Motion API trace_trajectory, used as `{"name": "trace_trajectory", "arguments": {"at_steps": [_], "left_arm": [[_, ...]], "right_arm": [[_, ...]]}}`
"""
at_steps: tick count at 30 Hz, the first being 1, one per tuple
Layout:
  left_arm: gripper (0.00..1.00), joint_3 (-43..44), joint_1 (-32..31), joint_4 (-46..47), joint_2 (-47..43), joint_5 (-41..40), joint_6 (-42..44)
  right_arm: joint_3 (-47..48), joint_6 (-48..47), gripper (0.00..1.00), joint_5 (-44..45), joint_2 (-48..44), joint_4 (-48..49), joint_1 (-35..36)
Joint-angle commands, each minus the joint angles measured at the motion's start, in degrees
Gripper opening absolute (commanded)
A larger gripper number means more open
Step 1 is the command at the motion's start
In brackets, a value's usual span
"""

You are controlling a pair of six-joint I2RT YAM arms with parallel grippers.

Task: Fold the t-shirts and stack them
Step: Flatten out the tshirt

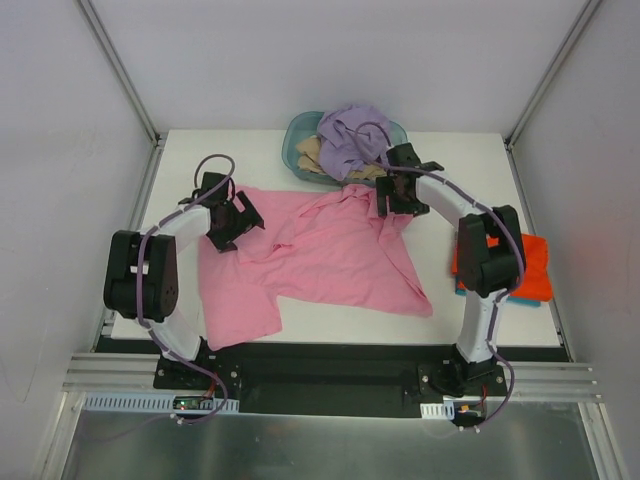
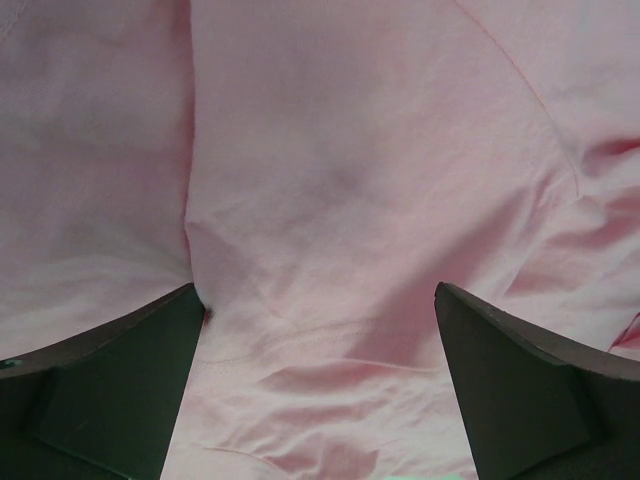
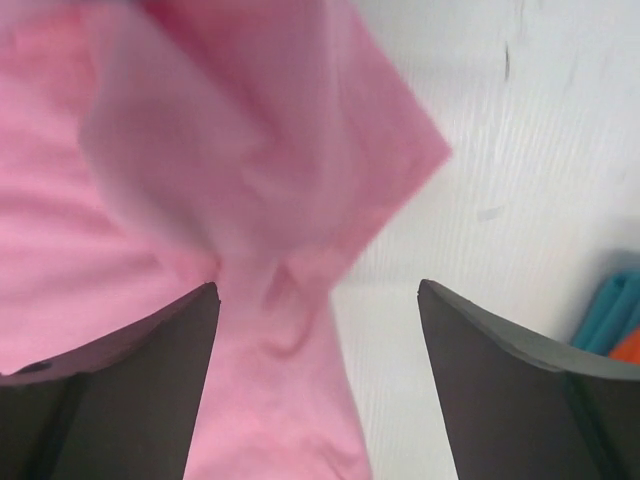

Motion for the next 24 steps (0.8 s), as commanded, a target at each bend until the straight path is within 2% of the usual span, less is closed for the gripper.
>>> {"name": "trace_trajectory", "arguments": {"at_steps": [1,6,12,17,24], "left_arm": [[0.99,-4.9,0.3,-0.8,-9.4,1.6,1.0],[0.99,-16.7,0.3,-3.4,-24.4,1.6,-2.4],[0.99,-28.8,0.2,-4.7,-37.0,5.9,-6.5],[0.99,-31.3,0.2,-4.7,-35.7,7.0,-7.0],[0.99,-23.4,0.2,-3.8,-22.2,3.3,-3.0]], "right_arm": [[-10.0,-1.0,0.86,-3.4,-13.9,-0.6,0.4],[-20.9,0.1,0.89,-14.4,-24.0,1.6,0.7],[-32.0,3.3,0.91,-22.2,-32.1,3.5,5.7],[-36.8,7.8,0.91,-25.9,-29.4,8.0,8.8],[-32.1,8.1,0.93,-21.5,-18.6,8.5,6.2]]}}
